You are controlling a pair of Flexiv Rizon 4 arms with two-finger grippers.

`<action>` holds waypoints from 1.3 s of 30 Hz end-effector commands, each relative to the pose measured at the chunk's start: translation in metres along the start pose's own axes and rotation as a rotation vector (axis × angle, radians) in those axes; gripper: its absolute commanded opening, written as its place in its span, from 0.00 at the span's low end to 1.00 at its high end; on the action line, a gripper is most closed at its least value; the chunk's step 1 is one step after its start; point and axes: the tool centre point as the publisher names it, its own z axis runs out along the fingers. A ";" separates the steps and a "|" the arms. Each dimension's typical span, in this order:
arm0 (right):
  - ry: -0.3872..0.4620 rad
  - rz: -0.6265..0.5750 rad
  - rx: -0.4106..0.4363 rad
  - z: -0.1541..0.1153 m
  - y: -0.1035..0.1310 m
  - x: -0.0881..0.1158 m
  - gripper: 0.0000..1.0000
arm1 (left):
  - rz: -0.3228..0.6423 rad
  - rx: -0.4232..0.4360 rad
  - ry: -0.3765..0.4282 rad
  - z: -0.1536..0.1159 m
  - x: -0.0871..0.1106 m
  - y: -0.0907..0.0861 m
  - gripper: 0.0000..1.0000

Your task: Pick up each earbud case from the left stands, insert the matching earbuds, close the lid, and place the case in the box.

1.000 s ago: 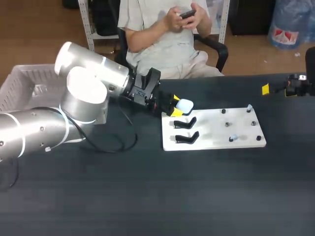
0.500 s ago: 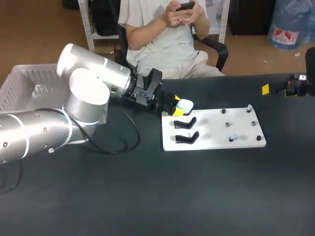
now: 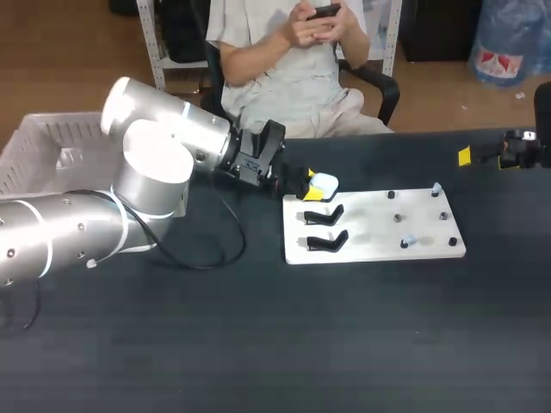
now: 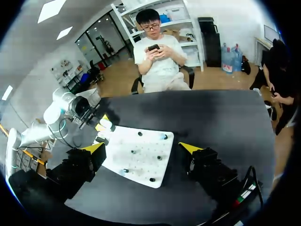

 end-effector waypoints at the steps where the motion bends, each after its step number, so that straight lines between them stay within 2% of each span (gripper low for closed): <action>1: 0.001 0.000 0.002 0.000 0.000 0.000 1.00 | 0.010 -0.004 -0.012 -0.002 0.001 -0.003 0.00; 9: 0.001 0.000 0.002 0.000 0.000 0.000 1.00 | 0.042 -0.032 -0.078 -0.029 -0.011 -0.012 0.00; 20: 0.001 0.000 0.002 0.000 0.000 0.000 1.00 | 0.070 -0.148 -0.259 -0.072 -0.064 -0.033 0.00; 28: 0.001 0.000 0.002 0.000 0.000 0.000 1.00 | 0.104 -0.150 -0.304 -0.089 -0.081 -0.053 0.00; 39: 0.001 0.000 0.002 0.000 0.000 0.000 1.00 | 0.142 -0.169 -0.342 -0.105 -0.089 -0.078 0.00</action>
